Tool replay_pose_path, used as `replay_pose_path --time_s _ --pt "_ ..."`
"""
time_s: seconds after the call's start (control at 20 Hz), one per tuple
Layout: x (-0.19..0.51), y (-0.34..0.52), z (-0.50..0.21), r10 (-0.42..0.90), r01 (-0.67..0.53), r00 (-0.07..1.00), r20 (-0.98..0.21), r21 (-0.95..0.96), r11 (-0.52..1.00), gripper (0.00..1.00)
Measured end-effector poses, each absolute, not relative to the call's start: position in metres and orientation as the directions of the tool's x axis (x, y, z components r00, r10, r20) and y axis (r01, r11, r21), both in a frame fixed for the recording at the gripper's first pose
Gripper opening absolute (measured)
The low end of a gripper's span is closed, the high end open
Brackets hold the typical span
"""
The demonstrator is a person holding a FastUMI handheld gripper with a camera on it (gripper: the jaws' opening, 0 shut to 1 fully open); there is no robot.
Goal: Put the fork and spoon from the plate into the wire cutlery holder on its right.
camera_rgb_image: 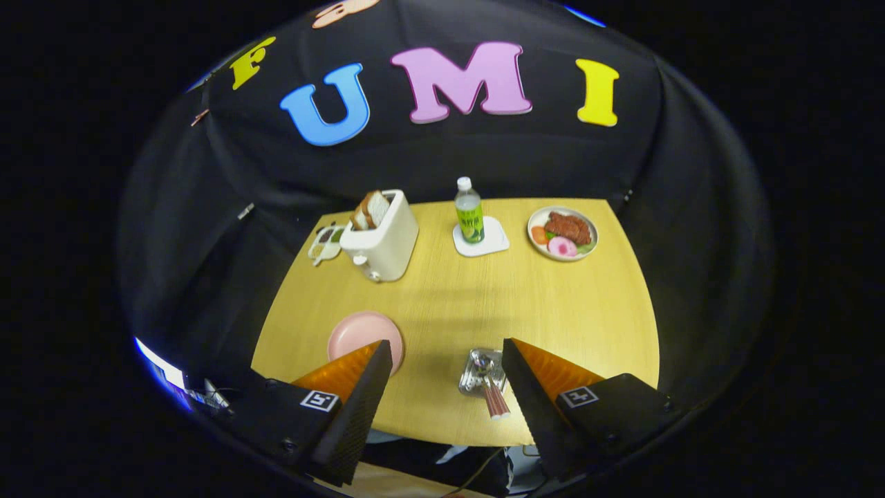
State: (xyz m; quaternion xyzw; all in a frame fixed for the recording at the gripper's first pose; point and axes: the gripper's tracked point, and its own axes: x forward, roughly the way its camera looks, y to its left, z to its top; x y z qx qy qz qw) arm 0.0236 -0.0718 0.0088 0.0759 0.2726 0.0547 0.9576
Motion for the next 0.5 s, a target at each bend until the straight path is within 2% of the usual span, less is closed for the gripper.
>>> replay_pose_path --time_s 0.25,0.5 --pt "0.026 -0.078 0.087 0.028 0.009 0.968 -0.248 0.144 0.99 0.99" --pt "0.018 -0.075 0.149 -0.015 0.017 1.0 -0.026 0.065 0.998 0.99"
